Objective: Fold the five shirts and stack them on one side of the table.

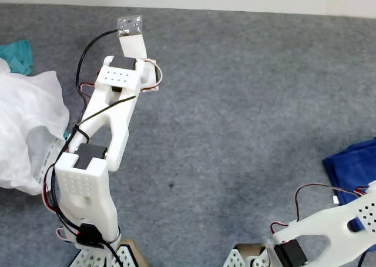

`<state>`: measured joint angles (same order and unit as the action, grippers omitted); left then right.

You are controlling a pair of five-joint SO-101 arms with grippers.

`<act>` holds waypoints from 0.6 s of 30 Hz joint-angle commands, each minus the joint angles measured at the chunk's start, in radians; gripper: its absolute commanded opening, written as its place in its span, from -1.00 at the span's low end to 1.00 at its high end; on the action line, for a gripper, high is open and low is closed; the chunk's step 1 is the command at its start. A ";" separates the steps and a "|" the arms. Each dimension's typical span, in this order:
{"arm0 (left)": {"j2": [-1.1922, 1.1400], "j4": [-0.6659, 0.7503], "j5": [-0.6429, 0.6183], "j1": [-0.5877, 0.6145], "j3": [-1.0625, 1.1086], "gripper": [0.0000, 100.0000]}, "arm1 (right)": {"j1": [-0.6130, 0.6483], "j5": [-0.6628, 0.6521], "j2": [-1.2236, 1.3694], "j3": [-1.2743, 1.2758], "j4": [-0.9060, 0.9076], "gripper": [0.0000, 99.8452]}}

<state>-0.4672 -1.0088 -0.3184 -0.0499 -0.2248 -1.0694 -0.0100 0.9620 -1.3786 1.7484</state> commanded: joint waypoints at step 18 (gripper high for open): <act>0.292 -0.167 0.066 -0.019 -0.093 -0.99 | 0.116 0.037 -0.656 0.515 0.016 -0.99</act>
<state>-0.3046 -1.1132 -0.2908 -0.0499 -0.2555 -1.0004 0.0222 0.5462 -1.0150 1.7530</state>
